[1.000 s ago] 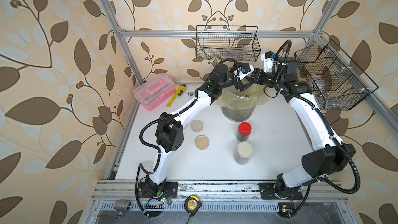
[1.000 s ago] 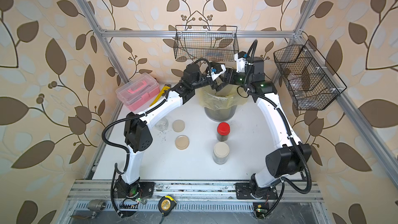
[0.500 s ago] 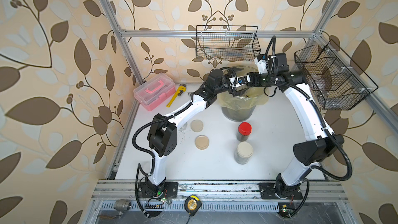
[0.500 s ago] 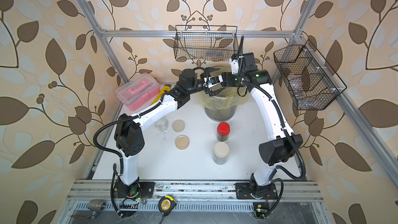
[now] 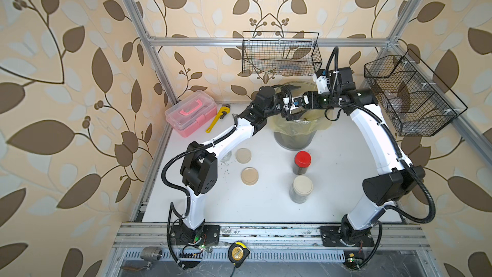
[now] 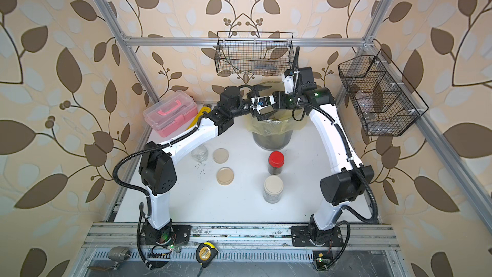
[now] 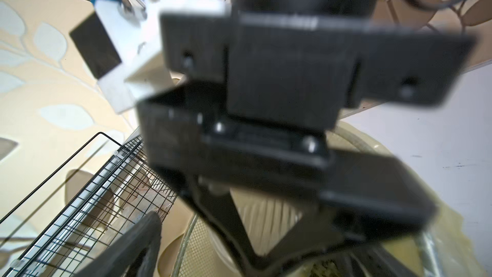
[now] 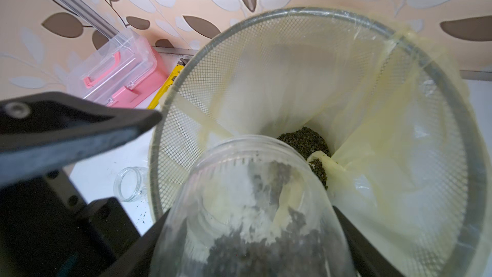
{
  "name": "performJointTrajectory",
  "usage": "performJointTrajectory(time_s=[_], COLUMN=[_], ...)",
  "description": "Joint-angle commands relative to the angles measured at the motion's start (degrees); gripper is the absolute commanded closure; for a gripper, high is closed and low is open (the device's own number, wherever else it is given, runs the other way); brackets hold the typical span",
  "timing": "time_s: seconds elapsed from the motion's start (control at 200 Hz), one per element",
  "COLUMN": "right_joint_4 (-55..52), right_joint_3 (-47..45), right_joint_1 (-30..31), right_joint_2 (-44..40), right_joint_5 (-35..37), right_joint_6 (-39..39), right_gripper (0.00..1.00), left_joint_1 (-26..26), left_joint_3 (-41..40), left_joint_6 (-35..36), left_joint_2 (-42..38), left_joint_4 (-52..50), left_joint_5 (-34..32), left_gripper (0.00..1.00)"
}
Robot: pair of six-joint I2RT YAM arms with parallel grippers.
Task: Empty moldy tea leaves from jars
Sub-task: Pour the moldy tea leaves from the jar into the trash bin.
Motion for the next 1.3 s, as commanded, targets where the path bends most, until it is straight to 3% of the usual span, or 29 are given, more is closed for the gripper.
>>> performJointTrajectory(time_s=[0.0, 0.305, 0.555, 0.64, 0.77, 1.02, 1.22, 1.294], right_joint_4=[5.1, 7.0, 7.9, 8.5, 10.0, 15.0, 17.0, 16.3], right_joint_3=[-1.2, -3.0, -2.5, -2.7, -3.1, -5.2, -5.4, -4.8], right_joint_1=[-0.2, -0.1, -0.1, 0.0, 0.2, 1.1, 1.0, 0.9], right_joint_2=[-4.3, -6.0, -5.3, -5.3, -5.7, -5.5, -4.7, -4.6], right_joint_5=[-5.5, -10.3, -11.5, -11.5, -11.4, -10.4, -10.0, -8.0], right_joint_6=[1.4, 2.5, 3.0, 3.5, 4.6, 7.7, 9.2, 8.7], right_gripper=[0.75, 0.75, 0.75, 0.75, 0.75, 0.75, 0.76, 0.76], left_joint_1=[0.7, 0.7, 0.7, 0.7, 0.7, 0.6, 0.6, 0.6], left_joint_3=[3.4, 12.4, 14.8, 14.8, 16.8, 16.5, 15.7, 15.7], left_joint_6=[0.7, -2.3, -4.2, -5.2, -9.9, -26.4, -31.3, -31.7], left_joint_2=[-2.3, 2.0, 3.5, 3.6, 3.9, 5.4, 5.4, 4.7], left_joint_4=[-0.4, -2.8, -5.5, -5.3, -3.9, 2.1, 1.4, 1.0], left_joint_5=[3.0, 8.8, 10.1, 8.9, 5.1, -2.4, -6.6, -8.2], left_gripper=[0.01, 0.01, 0.16, 0.22, 0.4, 0.5, 0.5, 0.43])
